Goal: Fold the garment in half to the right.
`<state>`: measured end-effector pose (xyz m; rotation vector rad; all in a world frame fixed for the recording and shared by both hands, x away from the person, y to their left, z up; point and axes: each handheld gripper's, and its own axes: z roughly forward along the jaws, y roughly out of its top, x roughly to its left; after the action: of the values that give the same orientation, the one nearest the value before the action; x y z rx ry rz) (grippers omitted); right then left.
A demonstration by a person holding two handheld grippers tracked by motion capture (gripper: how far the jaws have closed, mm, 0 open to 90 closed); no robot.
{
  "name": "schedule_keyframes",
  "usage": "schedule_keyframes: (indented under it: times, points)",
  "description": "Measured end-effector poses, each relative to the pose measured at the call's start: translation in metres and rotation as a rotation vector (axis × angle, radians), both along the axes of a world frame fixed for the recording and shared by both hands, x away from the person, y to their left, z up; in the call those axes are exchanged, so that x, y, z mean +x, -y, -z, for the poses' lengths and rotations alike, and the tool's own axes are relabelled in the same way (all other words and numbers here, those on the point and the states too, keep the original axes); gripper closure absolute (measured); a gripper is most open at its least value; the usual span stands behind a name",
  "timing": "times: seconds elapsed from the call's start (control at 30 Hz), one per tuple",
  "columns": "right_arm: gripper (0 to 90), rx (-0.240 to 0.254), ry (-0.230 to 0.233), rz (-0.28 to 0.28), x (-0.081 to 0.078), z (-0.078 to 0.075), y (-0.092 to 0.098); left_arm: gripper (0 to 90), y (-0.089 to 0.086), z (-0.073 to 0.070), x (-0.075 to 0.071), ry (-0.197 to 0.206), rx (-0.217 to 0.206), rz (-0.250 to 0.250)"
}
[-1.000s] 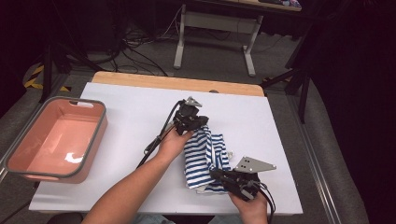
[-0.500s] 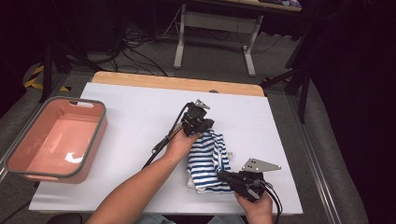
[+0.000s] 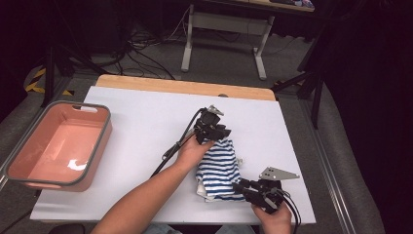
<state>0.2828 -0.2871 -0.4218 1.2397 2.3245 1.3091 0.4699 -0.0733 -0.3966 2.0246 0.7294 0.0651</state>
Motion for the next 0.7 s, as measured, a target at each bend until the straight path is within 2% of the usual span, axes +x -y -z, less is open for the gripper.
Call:
schedule_keyframes:
  times: [0.07,0.13,0.27,0.33,0.47,0.63,0.7]
  points:
    - [59.3,0.011,0.028,0.024,-0.003,-0.007,0.011,55.8,-0.009,-0.007,-0.007,0.028,-0.013,0.007]
    - [56.4,0.033,0.048,0.062,-0.001,-0.013,0.020,53.4,-0.018,-0.010,-0.010,0.027,-0.015,-0.002]
    - [53.5,0.015,0.073,0.084,0.012,-0.022,0.022,50.8,-0.036,-0.009,-0.014,0.007,-0.016,-0.010]
    - [53.0,-0.023,0.076,0.088,0.023,-0.021,0.018,50.0,-0.044,-0.009,-0.017,0.005,-0.011,-0.008]
    - [54.4,-0.062,0.061,0.077,0.059,-0.015,0.006,46.7,-0.062,-0.010,-0.026,0.041,-0.005,-0.011]
    - [57.2,-0.166,0.065,0.083,0.097,-0.005,-0.010,40.1,-0.082,-0.010,-0.031,0.053,-0.012,-0.003]
    - [58.9,-0.178,0.071,0.084,0.110,-0.001,-0.015,38.3,-0.089,-0.009,-0.033,0.054,-0.016,0.001]
